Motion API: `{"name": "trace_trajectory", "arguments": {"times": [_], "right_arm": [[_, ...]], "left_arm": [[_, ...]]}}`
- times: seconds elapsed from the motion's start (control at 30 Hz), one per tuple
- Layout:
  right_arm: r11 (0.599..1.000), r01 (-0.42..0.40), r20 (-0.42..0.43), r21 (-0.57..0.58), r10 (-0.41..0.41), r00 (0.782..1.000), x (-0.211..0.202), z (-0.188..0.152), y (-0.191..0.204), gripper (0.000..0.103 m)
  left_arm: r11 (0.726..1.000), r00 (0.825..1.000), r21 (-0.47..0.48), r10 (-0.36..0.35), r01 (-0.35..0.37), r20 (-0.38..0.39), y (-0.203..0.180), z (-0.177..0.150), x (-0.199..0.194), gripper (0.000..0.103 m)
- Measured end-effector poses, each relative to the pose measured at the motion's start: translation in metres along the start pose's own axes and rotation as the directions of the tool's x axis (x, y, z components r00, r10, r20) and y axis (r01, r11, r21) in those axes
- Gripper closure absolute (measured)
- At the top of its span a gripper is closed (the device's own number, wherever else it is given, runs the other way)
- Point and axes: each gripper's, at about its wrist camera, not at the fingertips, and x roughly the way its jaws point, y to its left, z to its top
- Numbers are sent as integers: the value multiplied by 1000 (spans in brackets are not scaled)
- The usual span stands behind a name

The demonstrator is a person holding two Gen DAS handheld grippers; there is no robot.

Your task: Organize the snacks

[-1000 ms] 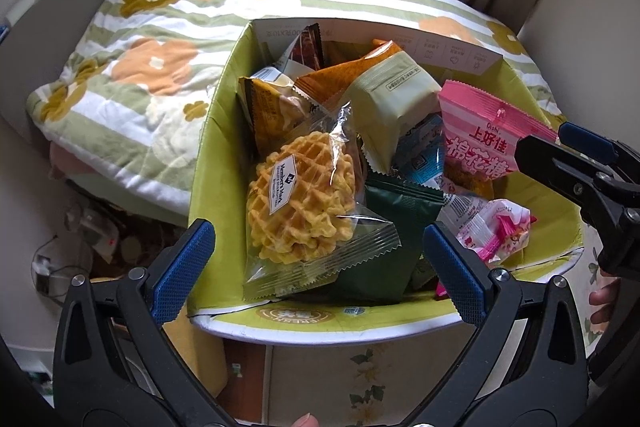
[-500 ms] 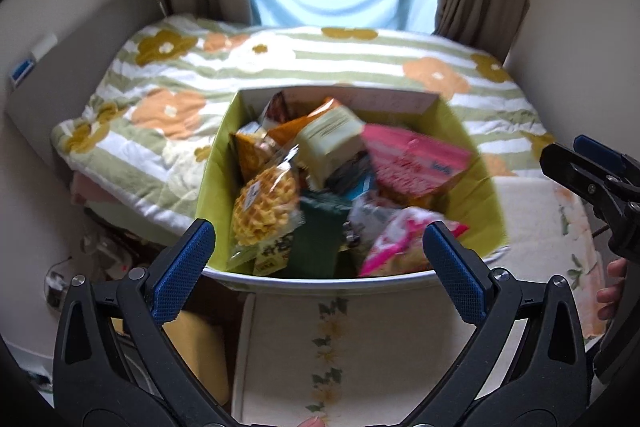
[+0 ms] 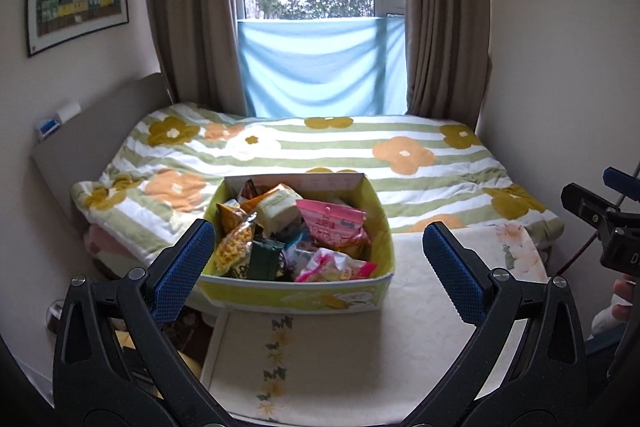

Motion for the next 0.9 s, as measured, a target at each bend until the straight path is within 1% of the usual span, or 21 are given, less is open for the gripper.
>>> {"name": "trace_trajectory", "arguments": {"times": [0.07,0.27,0.53,0.63,0.9], "right_arm": [[1000,13,-2,4,-13,1000,-7,-6,-4,0],[999,33,2,32,-33,999,-18,-17,-8,0],[997,59,15,51,-59,998,-25,-20,-6,0],[997,58,20,57,-60,998,-26,-22,-4,0],[996,62,29,58,-64,998,-29,-21,-3,0]], "left_arm": [[1000,1000,-2,-14,14,0,-6,-5,-10,0],[1000,1000,3,-10,10,9,-12,-13,-26,0],[1000,999,6,-27,27,21,-6,-13,-29,0],[999,999,-2,-41,41,17,-3,-15,-27,0],[999,999,9,-47,47,20,-2,-15,-23,0]]}}
